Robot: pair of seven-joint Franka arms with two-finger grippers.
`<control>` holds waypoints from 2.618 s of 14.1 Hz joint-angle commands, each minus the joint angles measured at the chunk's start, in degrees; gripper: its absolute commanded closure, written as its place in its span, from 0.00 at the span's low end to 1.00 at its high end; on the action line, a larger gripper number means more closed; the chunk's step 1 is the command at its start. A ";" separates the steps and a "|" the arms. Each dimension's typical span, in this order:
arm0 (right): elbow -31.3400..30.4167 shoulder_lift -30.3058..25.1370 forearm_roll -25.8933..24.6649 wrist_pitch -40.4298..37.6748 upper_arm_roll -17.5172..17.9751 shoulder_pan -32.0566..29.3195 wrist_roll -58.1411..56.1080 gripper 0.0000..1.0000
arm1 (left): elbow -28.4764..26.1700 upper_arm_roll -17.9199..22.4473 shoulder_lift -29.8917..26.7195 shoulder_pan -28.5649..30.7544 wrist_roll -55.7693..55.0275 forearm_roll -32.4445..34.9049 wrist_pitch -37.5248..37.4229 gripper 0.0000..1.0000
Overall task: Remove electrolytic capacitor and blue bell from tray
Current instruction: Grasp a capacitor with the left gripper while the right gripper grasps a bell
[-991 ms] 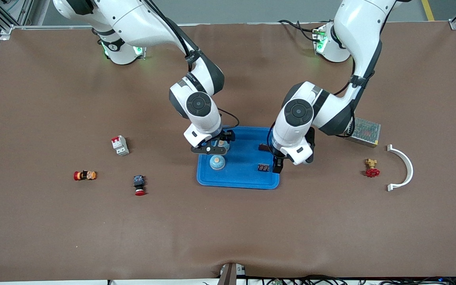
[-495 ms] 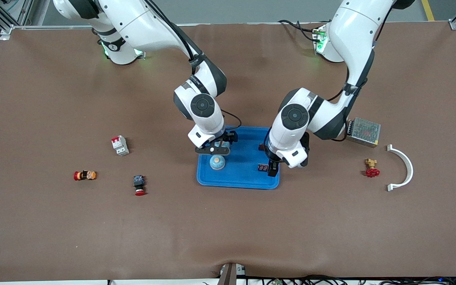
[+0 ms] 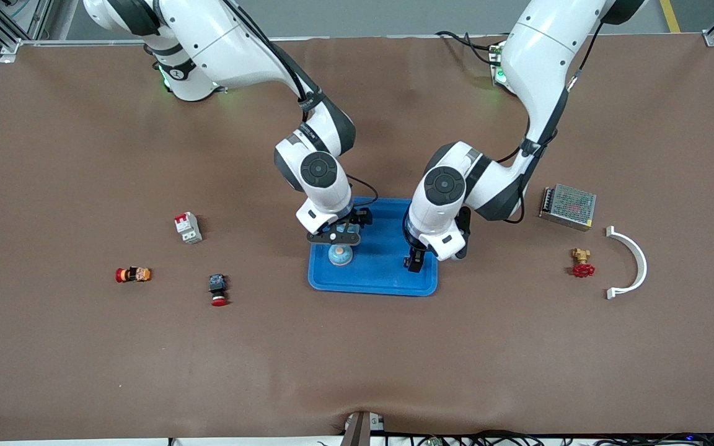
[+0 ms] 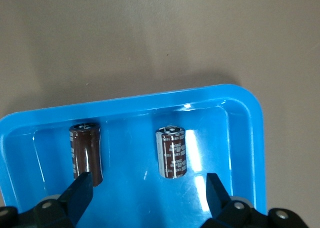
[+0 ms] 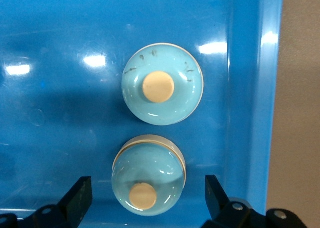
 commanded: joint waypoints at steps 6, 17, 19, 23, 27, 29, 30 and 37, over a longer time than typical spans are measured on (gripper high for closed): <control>0.62 1.43 -0.99 1.16 -0.65 1.47 1.01 0.00 | 0.45 0.74 1.80 -0.44 -1.43 3.72 2.14 0.00; 0.62 1.61 -0.99 1.16 -0.65 1.38 0.93 0.47 | 2.20 0.82 3.91 -0.18 -1.34 4.42 2.93 0.00; 0.70 1.70 -0.99 1.16 -0.65 1.38 0.93 0.57 | 3.43 0.91 5.22 -0.35 -1.34 4.42 3.02 0.00; 1.14 1.08 -0.91 0.20 -0.65 0.77 0.58 0.58 | 4.23 1.00 6.37 -0.53 -1.52 5.12 3.28 0.00; 1.49 -0.50 -0.64 -1.90 -0.56 0.68 0.57 0.57 | 4.23 1.00 6.90 -0.53 -1.43 5.47 4.25 0.00; 3.68 -1.37 -0.47 -6.89 -0.65 0.33 0.49 0.57 | 4.23 1.00 6.90 -0.53 -1.43 5.48 4.25 0.00; 4.48 -2.34 -0.38 -9.36 -0.65 -0.54 0.14 0.58 | 4.23 1.00 6.99 -0.53 -1.43 5.48 4.25 0.00; 6.77 -11.56 0.06 -26.41 -0.47 -9.50 -11.70 0.57 | 4.14 0.82 6.99 -0.44 -0.64 8.99 4.25 1.00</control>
